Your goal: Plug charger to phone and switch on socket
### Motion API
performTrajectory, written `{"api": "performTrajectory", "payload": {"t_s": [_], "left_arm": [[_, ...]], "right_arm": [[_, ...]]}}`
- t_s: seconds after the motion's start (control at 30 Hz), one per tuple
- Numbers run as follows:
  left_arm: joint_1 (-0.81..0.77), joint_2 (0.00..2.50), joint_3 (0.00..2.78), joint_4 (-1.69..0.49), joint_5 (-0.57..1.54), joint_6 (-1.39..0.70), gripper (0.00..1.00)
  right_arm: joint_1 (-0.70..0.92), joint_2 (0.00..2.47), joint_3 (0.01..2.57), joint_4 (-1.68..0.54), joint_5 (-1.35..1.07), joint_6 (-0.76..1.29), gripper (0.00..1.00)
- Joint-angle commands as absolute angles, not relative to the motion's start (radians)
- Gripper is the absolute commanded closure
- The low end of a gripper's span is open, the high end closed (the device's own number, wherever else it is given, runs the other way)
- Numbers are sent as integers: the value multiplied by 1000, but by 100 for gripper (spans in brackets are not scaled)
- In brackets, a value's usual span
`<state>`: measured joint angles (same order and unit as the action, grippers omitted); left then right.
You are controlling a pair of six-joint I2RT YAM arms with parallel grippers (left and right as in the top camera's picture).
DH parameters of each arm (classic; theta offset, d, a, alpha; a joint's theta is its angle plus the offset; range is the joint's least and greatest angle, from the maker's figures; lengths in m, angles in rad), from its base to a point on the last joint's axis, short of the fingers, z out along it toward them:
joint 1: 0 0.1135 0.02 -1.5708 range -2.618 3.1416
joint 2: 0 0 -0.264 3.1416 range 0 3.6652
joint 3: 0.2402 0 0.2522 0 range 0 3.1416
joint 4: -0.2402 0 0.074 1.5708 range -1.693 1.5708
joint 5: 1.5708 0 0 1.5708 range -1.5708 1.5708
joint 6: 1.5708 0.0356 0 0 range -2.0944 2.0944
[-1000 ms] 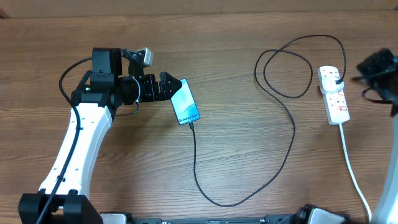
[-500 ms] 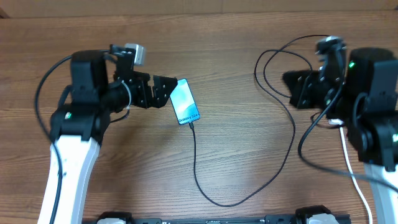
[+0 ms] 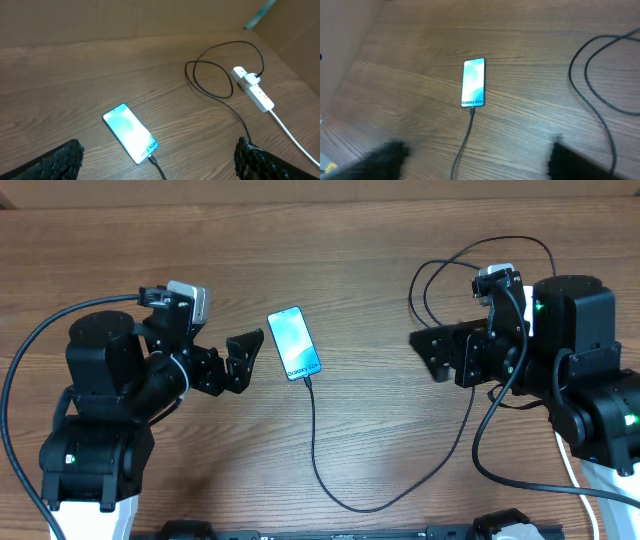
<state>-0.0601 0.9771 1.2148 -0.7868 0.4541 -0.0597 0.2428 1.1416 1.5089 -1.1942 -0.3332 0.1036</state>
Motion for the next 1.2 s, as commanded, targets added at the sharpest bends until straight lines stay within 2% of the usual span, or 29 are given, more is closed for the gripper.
{"api": "performTrajectory", "payload": {"t_s": [0.0,0.87,1.07,1.17], "left_arm": [[-65,981,1235,-794,436,-33,1],[-66,1298,1228,-802,429,-33,1],[-65,1219,1221,-841,322,-33,0],[-64,1080,1220,-865,302,-32,0]], "right_arm": [[247,1134,1513,-1188,-331,96,0],[247,1135,1512,-1188,-331,96,0],[247,1135,1512,-1188,-331,96,0],[247,1135,1512,-1188,-331,96,0]]}}
